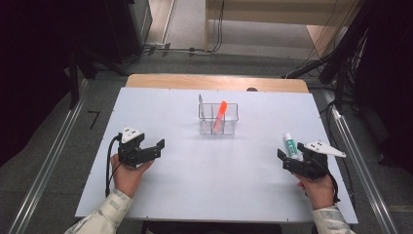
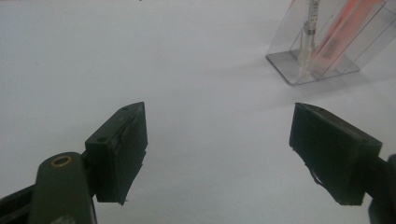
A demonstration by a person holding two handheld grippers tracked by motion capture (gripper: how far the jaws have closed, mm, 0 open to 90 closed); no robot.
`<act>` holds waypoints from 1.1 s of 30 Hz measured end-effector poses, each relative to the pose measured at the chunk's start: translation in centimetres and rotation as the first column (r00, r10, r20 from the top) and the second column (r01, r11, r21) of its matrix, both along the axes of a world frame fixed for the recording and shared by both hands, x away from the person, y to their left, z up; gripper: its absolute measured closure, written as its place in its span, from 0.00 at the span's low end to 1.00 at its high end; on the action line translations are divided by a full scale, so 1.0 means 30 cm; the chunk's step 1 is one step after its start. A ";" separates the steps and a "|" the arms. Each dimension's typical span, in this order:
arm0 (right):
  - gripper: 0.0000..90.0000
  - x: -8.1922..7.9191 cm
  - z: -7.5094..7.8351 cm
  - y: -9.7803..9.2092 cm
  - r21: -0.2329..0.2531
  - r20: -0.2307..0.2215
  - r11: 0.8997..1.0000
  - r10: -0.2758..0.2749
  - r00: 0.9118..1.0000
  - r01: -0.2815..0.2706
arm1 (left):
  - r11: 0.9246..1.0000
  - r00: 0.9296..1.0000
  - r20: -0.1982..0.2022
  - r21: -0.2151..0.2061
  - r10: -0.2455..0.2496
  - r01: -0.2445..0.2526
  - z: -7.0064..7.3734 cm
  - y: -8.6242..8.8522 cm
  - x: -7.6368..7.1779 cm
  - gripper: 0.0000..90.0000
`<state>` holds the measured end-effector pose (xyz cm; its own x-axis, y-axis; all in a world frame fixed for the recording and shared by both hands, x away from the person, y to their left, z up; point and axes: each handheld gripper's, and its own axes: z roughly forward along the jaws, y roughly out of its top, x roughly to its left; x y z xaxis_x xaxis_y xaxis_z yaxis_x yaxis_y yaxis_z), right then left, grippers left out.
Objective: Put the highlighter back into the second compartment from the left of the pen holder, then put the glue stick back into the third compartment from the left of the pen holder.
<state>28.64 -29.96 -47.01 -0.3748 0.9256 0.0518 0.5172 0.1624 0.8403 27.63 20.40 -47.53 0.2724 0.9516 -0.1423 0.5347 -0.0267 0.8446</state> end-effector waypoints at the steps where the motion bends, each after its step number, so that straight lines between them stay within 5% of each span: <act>1: 0.19 -0.001 0.000 -0.003 0.005 -0.001 1.000 -0.006 1.000 0.006 | 1.000 1.000 0.001 0.001 0.001 -0.001 0.000 0.000 0.000 0.22; 33: 0.19 0.020 -0.014 -0.065 -0.045 0.008 0.996 -0.083 0.997 0.083 | 1.000 1.000 -0.001 -0.014 0.012 -0.012 -0.002 0.011 0.004 0.22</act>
